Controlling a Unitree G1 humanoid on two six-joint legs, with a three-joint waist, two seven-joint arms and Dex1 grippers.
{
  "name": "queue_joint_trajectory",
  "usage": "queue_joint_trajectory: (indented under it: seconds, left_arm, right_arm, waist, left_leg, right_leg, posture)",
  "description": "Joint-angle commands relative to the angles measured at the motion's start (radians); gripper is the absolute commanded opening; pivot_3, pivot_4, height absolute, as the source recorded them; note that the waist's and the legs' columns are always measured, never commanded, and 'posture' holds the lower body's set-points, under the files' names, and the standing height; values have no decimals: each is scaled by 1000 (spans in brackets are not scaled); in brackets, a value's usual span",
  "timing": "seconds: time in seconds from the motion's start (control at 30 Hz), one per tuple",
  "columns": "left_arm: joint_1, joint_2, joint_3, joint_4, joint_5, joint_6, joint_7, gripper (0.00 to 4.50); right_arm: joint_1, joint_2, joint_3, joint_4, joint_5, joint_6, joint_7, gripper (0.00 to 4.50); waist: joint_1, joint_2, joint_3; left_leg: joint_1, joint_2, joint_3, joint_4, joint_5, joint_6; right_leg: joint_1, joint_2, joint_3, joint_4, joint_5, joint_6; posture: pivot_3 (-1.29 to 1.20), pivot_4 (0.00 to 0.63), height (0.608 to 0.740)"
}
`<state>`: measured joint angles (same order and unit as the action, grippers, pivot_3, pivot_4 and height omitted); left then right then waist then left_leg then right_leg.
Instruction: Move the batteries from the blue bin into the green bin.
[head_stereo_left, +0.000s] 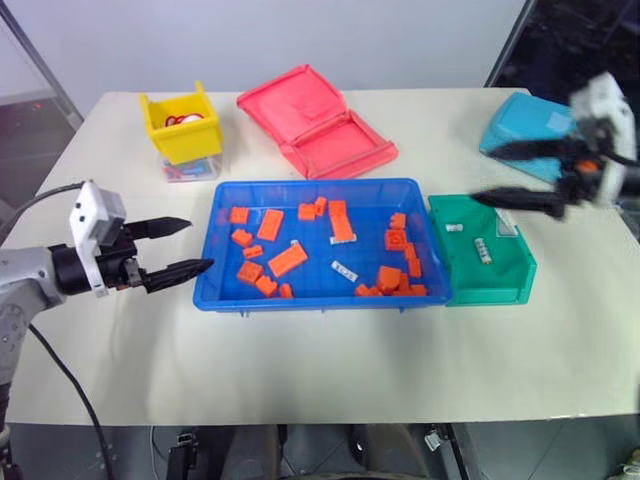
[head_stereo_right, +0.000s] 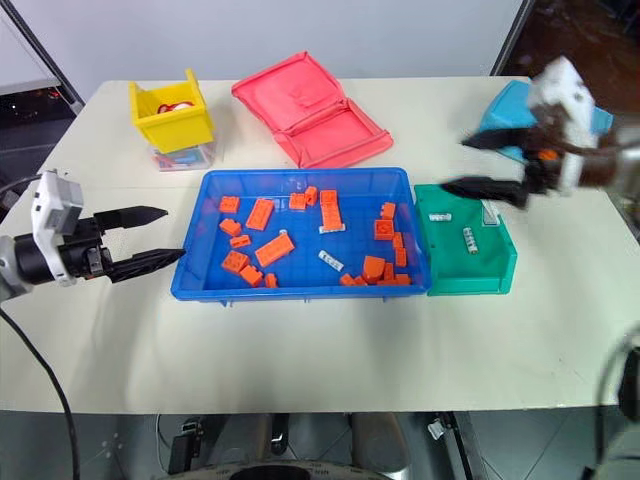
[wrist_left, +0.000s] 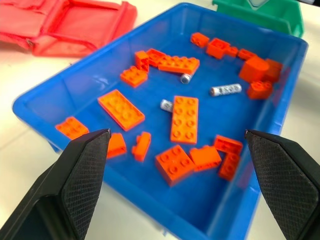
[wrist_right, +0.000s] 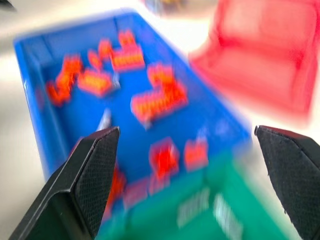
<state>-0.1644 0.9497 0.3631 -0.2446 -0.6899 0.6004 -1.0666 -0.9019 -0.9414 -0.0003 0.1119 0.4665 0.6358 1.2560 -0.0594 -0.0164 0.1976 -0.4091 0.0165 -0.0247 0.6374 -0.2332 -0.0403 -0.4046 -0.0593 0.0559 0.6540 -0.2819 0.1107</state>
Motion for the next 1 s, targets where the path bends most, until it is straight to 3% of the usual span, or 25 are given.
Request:
queue_joint_trajectory:
  seconds: [0.03, 0.37, 0.77, 1.0]
  left_arm:
    - [-13, -4, 13, -25, -7, -10, 12, 4500]
    - [74, -13, 75, -131, -45, 23, 48, 4500]
    - [103, -48, 82, -199, -74, 32, 124, 4500]
    - [108, -65, 83, -212, -81, 32, 152, 4500]
  right_arm:
    - [-85, 114, 99, 21, -72, -70, -22, 4450]
    - [-171, 446, 341, 296, -272, -316, 26, 4450]
    - [-252, 675, 410, 665, -415, -510, 93, 4450]
    - [-285, 742, 424, 830, -499, -610, 125, 4450]
  waist:
    - [1, 0, 0]
    - [15, -1, -1]
    - [14, -1, -1]
    - [13, -1, -1]
  left_leg:
    - [0, 0, 0, 0, 0, 0]
    - [-5, -2, -2, 1, 0, 0]
    - [-4, -2, -3, 1, 0, -1]
    - [-4, -2, -2, 1, 0, -1]
  right_leg:
    - [0, 0, 0, 0, 0, 0]
    - [-3, -3, -1, 0, 0, 0]
    - [-3, -2, -2, 3, 0, 0]
    - [-3, -2, -2, 4, 0, 0]
  posture:
    - [0, 150, 740]
    - [0, 150, 740]
    - [0, 150, 740]
    - [0, 150, 740]
